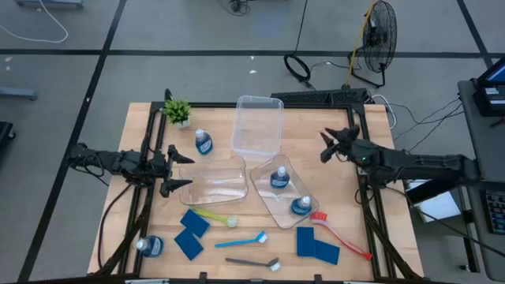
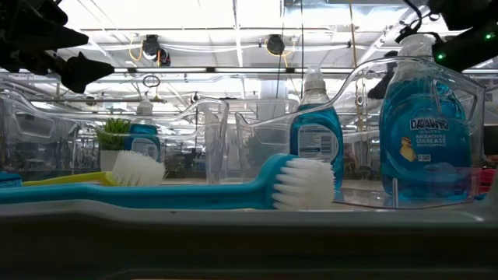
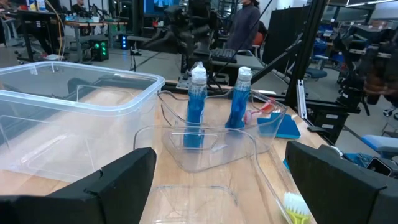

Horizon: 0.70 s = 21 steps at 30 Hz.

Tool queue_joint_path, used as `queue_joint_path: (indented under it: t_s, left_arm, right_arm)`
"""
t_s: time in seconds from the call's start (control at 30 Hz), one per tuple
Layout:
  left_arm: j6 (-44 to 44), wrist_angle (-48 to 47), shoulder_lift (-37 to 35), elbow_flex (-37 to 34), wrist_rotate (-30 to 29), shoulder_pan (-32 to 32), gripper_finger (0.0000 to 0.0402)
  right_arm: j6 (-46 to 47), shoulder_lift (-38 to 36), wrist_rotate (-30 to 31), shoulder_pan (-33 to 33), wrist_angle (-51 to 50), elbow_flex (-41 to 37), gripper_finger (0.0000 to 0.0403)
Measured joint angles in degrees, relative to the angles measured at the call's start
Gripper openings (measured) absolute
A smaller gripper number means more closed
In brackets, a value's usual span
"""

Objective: Pick & Place Kitchen Sink Supplies
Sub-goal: Put the blue soap dispenser into the right transparent bin

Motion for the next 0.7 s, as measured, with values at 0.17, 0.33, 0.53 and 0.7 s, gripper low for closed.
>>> queue_joint_path:
  t_s: [0.17,0.33,0.53,0.7]
  left_arm:
    - [0.01,0.02,0.0,-0.02,0.0,0.0,0.0361]
    - [0.0,0.0,0.0,-0.01,0.0,0.0,0.0361]
    - [0.01,0.01,0.0,-0.01,0.0,0.0,0.0361]
    - [0.01,0.0,0.0,0.0,0.0,0.0,0.0361]
  right_arm:
    - [-4.33,-6.69,-0.12,-3.26,0.41,-1.27,0.009]
    - [-6.83,-14.1,-0.17,-3.6,1.84,-2.17,0.0081]
    - [-7.42,-23.06,-4.08,-3.56,2.37,-3.54,0.0073]
    - [-5.78,-27.01,-9.21,-3.56,3.17,-5.04,0.0072]
